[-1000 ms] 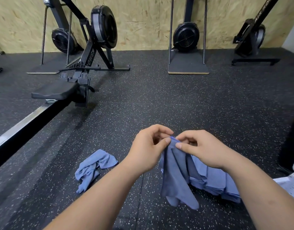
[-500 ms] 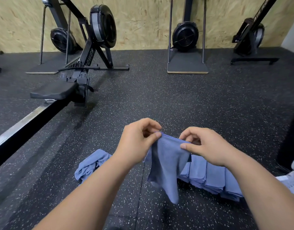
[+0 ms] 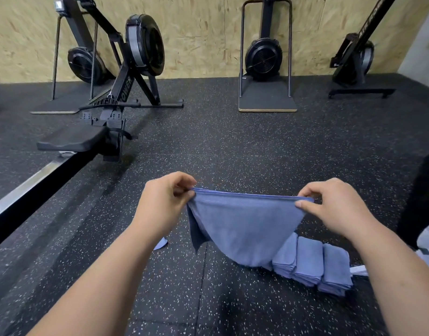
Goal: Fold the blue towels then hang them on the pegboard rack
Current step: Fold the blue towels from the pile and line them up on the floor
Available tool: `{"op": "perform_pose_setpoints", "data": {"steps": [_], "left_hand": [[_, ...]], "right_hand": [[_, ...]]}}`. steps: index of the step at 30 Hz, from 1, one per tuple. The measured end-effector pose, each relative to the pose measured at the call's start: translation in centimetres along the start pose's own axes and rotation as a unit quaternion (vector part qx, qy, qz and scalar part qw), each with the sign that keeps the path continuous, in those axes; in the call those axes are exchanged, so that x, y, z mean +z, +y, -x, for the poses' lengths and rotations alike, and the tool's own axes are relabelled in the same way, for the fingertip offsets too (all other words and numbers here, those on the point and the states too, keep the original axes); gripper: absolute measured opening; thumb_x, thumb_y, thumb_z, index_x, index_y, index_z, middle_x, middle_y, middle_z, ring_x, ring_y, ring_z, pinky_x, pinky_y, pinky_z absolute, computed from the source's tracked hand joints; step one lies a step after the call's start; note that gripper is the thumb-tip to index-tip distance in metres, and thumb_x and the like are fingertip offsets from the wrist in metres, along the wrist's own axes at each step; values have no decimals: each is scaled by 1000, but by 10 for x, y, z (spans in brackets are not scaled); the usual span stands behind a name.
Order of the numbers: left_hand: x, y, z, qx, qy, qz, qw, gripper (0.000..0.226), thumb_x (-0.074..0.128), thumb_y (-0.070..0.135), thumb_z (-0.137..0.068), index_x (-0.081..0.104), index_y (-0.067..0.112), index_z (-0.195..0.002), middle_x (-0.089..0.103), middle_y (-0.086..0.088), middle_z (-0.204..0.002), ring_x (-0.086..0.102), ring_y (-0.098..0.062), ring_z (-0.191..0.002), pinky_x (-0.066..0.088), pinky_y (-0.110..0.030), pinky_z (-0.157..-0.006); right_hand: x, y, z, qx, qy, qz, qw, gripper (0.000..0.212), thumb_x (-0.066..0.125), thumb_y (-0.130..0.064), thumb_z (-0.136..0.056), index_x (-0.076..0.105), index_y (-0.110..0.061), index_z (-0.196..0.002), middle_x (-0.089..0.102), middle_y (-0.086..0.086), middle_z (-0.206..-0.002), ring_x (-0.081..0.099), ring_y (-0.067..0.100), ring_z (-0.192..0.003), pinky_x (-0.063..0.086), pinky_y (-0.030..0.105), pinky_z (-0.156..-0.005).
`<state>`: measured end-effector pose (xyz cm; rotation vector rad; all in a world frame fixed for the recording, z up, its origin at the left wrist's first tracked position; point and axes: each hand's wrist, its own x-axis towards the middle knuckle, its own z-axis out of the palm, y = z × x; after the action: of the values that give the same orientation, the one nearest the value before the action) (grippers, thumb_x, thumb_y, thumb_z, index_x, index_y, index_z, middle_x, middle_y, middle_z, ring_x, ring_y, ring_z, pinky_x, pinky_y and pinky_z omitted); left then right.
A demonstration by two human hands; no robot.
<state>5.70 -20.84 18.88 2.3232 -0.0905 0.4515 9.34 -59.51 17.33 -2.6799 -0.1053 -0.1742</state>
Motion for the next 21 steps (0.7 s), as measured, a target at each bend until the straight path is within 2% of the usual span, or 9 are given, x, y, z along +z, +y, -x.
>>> {"op": "perform_pose_setpoints", "data": {"steps": [2, 5, 9, 12, 14, 17, 19, 21], "left_hand": [[2, -2, 0, 3, 4, -40, 999, 30, 80, 6, -89, 77, 32, -106, 74, 21, -92, 70, 3, -84, 60, -30, -87], [4, -1, 1, 19, 33, -100, 994, 29, 76, 8, -91, 78, 31, -108, 72, 16, -98, 70, -7, -88, 58, -34, -87], [1, 1, -1, 42, 96, -119, 987, 22, 74, 10, -94, 80, 28, -104, 64, 14, -94, 65, -13, -85, 50, -30, -82], [-1, 1, -1, 44, 116, -122, 985, 19, 73, 12, -96, 80, 27, -105, 63, 12, -93, 62, -13, -83, 45, -27, -79], [-1, -2, -1, 42, 115, -135, 983, 18, 73, 12, -96, 79, 26, -105, 64, 11, -93, 62, -15, -84, 45, -29, -78], [-1, -5, 0, 15, 105, -159, 982, 17, 72, 14, -95, 76, 30, -100, 68, 10, -91, 65, -20, -83, 51, -36, -77], [-2, -6, 1, -27, 88, -178, 980, 14, 71, 16, -95, 74, 30, -98, 73, 8, -87, 67, -24, -83, 52, -37, -73], [-2, -7, 2, -55, 73, -189, 978, 13, 70, 19, -96, 73, 30, -100, 76, 8, -89, 69, -27, -87, 54, -39, -75]], "right_hand": [[3, 0, -1, -15, 10, 28, 999, 11, 82, -46, -86, 72, -49, -89, 62, -12, -95, 57, 16, -97, 47, 37, -80], [8, -8, -2, -62, 47, 59, 995, 9, 81, -38, -90, 76, -38, -97, 68, -15, -96, 51, 20, -107, 51, 41, -87], [12, -14, -1, -63, 110, 99, 987, 13, 80, -46, -87, 78, -33, -85, 60, -14, -103, 49, 22, -105, 53, 43, -82], [14, -14, 0, -55, 115, 101, 987, 14, 76, -47, -91, 79, -34, -87, 67, -17, -113, 52, 21, -109, 55, 42, -83], [15, -14, 0, -62, 116, 87, 987, 7, 74, -39, -95, 78, -34, -98, 72, -17, -113, 55, 20, -107, 56, 40, -80], [15, -16, -1, -84, 132, 22, 987, 15, 73, -27, -97, 78, -28, -111, 74, -11, -114, 62, 23, -106, 56, 42, -85], [12, -18, -1, -104, 153, -41, 982, 16, 73, -21, -97, 80, -24, -112, 75, -9, -111, 67, 20, -103, 56, 43, -92], [8, -23, 1, -112, 169, -87, 975, 17, 75, -18, -96, 81, -25, -110, 75, -11, -104, 67, 15, -95, 56, 41, -90]]}}
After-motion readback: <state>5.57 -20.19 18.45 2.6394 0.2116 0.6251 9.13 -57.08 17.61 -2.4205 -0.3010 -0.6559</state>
